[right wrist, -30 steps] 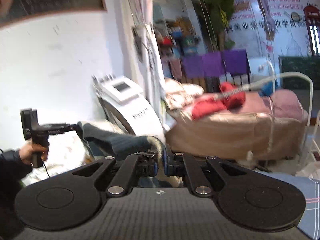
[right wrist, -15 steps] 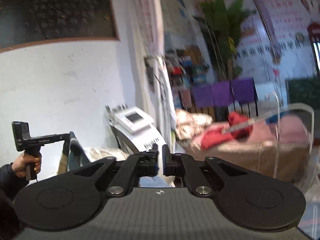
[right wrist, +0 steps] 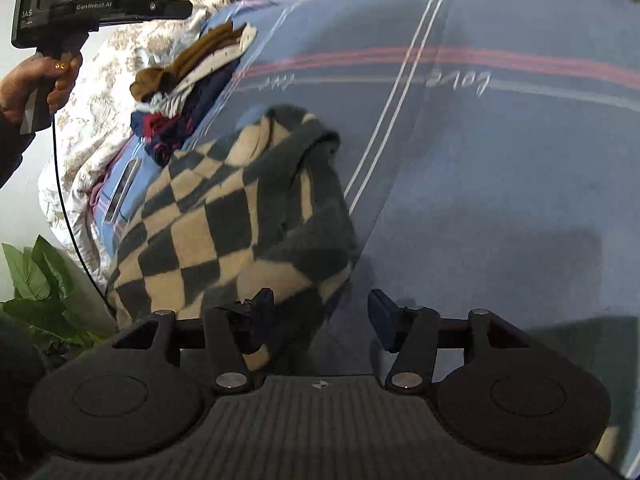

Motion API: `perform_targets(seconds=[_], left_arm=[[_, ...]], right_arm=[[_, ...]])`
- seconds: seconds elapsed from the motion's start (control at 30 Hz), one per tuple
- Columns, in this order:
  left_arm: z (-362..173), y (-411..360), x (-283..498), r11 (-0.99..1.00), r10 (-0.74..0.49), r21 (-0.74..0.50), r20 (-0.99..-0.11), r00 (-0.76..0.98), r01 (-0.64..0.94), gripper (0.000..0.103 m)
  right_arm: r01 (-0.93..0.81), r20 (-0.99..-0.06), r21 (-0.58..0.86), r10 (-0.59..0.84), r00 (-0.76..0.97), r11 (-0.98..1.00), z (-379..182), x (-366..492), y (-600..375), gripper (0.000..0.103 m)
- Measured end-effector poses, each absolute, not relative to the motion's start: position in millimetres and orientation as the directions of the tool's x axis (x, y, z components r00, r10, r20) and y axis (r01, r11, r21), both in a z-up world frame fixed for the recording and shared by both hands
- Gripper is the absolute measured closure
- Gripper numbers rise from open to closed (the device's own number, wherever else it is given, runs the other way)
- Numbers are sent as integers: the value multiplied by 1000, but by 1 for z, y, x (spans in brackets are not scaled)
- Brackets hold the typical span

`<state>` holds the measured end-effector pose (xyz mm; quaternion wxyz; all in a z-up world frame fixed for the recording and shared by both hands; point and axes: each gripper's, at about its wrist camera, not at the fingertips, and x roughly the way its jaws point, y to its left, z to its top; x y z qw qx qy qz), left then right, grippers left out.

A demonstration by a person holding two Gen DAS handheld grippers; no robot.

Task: Fold small clothes

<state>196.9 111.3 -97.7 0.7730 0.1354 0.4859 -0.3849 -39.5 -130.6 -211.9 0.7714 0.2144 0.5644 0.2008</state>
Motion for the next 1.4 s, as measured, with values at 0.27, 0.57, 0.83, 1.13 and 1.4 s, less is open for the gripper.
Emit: perform_targets(seconds=[0.27,0.57,0.83,1.13,1.4], left_arm=[[-214,95,191,534,-326,-195,-945,-13,823,55],[-231,71,184,553,-293,-87,-951,96,829,95],[-169,71,253,610,-353,-11,-899,259,793,103],[-150,68,292,593,-405,-150,-905,133,791,80],[-217,57,267,440,-370,-277,-923,-109,854,34]], right_arm=[[-102,-807,525,533,253,845,-239,-53,-82,6],[35,-813,528,493,310,849,-225,-56,-100,93],[147,-837,462,375,398,875,-169,7,-223,102],[17,-796,553,522,305,833,-235,-22,-166,0],[-70,-678,656,628,383,751,-266,-17,-149,0]])
